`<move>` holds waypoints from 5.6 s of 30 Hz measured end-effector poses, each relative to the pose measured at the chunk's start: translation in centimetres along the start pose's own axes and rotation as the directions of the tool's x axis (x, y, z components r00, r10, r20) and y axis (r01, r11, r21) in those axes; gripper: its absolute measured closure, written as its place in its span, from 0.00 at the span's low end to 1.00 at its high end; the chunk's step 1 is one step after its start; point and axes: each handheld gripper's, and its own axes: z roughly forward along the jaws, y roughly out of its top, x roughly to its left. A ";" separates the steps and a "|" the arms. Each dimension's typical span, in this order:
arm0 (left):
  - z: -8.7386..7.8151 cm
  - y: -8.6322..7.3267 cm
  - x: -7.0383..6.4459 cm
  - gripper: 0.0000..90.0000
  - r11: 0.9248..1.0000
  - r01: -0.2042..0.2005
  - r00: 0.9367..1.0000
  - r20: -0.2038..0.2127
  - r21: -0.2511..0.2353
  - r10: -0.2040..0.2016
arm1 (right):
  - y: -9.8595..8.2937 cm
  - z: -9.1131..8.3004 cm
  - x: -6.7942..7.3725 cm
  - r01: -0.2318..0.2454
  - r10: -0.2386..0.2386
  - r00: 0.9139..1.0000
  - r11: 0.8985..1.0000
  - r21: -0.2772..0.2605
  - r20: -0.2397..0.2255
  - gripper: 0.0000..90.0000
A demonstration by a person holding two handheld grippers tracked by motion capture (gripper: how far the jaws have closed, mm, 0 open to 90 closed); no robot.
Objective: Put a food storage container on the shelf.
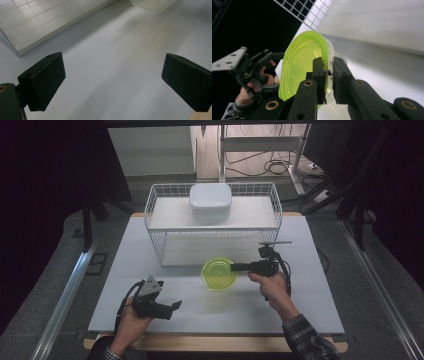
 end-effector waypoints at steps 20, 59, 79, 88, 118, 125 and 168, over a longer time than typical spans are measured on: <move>0.0 0.0 0.1 0.05 1.000 -0.002 1.000 0.000 0.001 0.002 | 2.6 -2.0 3.9 0.024 -0.026 0.999 0.999 -0.048 -0.045 0.91; 0.2 -0.1 0.3 0.05 1.000 0.004 1.000 0.009 0.003 -0.004 | 11.6 -6.7 10.6 0.057 -0.069 0.995 0.983 -0.174 -0.068 0.90; 0.2 -0.1 0.4 0.05 1.000 0.008 1.000 0.017 0.007 -0.009 | 17.8 -6.2 11.8 0.055 -0.048 0.998 0.960 -0.274 0.031 0.90; 0.2 -0.2 0.4 0.05 1.000 0.008 1.000 0.021 0.005 -0.008 | 19.6 -4.6 11.4 0.044 -0.020 0.996 0.955 -0.292 0.086 0.90; 0.4 -0.2 0.4 0.05 1.000 -0.001 1.000 0.024 0.020 0.001 | 20.7 -2.2 11.3 0.044 0.028 0.974 0.950 -0.308 0.223 0.44; 0.5 -0.2 0.3 0.05 1.000 0.003 1.000 0.026 0.020 -0.004 | 20.3 -2.2 11.8 0.171 -0.100 0.961 0.949 -0.267 0.258 0.14; 0.9 -0.2 -0.2 0.04 1.000 0.001 0.999 0.041 0.002 -0.001 | 8.2 -4.6 9.8 0.442 -0.379 0.865 0.886 -0.141 0.329 0.02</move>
